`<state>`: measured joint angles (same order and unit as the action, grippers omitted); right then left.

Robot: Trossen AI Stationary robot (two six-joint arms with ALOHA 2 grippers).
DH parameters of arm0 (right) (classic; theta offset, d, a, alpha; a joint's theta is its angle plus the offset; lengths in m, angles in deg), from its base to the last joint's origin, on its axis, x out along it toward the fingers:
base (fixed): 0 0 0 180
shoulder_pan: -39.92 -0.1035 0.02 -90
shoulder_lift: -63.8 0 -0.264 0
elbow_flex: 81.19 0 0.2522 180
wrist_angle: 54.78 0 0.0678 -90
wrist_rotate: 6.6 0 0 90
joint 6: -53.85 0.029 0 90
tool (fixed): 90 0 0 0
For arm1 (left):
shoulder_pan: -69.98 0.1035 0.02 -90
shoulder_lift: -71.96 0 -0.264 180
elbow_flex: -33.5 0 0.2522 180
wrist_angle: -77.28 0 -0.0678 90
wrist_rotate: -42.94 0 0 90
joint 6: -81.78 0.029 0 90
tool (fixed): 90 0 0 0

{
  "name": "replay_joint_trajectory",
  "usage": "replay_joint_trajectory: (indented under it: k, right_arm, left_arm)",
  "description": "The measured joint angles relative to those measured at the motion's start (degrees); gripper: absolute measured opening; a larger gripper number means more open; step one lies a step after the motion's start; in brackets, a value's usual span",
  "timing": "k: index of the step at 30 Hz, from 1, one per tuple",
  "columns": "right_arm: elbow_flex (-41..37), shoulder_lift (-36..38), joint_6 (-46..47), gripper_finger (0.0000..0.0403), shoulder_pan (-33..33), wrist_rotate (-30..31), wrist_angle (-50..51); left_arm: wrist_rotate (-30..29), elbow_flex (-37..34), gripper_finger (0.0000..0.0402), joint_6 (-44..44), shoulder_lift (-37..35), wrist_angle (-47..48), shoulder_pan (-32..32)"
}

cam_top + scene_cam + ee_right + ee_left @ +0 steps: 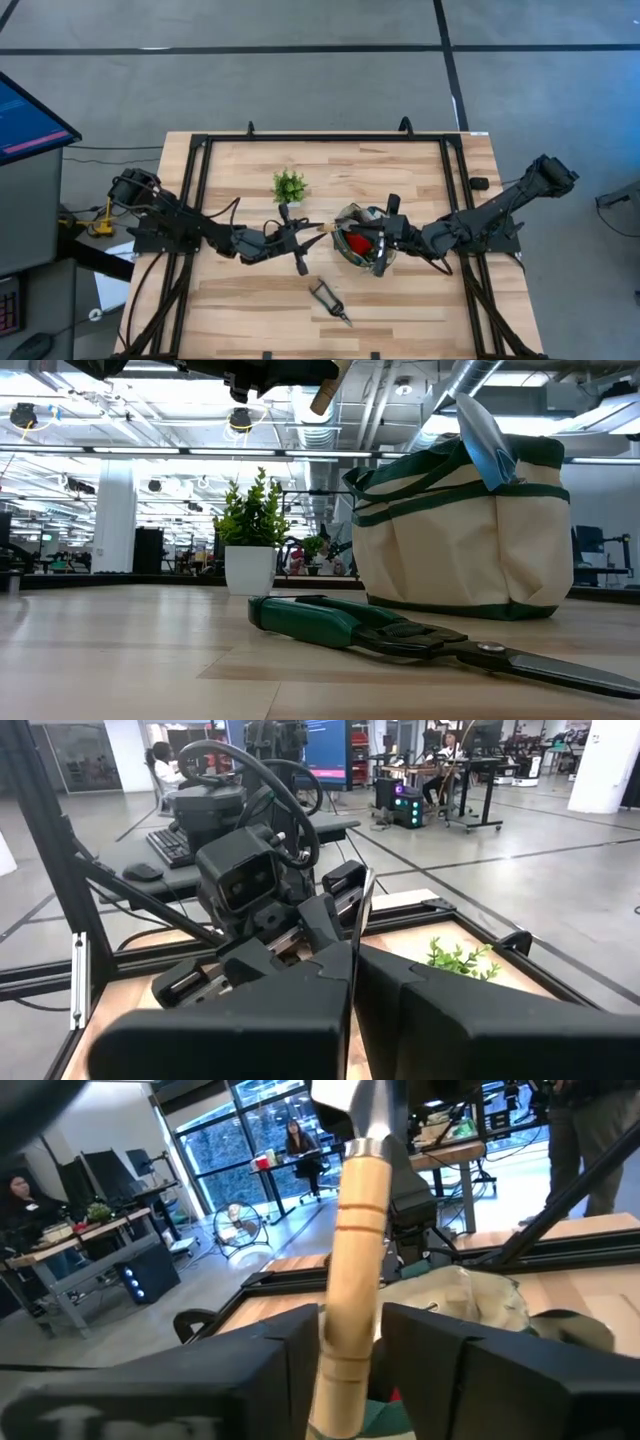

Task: Pick & Place Garden tools in Gardening bag
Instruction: Put the brown trowel into the white gardening bag

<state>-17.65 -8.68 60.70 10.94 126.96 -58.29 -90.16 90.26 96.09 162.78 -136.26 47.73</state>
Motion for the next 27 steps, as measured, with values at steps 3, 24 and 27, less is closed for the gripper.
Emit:
replay_joint_trajectory:
  k: [3,24,27]
  right_arm:
    - [0.0,0.1,0.0,0.0,-0.3,0.0,0.0]
    - [13.8,-2.8,16.2,0.0,6.0,-14.4,32.8]
    - [14.7,-4.8,17.5,0.0,7.8,-18.5,35.3]
  left_arm:
    - [0.0,0.0,0.0114,-0.2,0.0,0.0,-0.6]
    - [-7.1,0.0,0.0173,-0.2,-0.6,5.1,-5.0]
    - [-10.1,0.0,0.0173,-0.2,-0.8,6.4,-5.2]
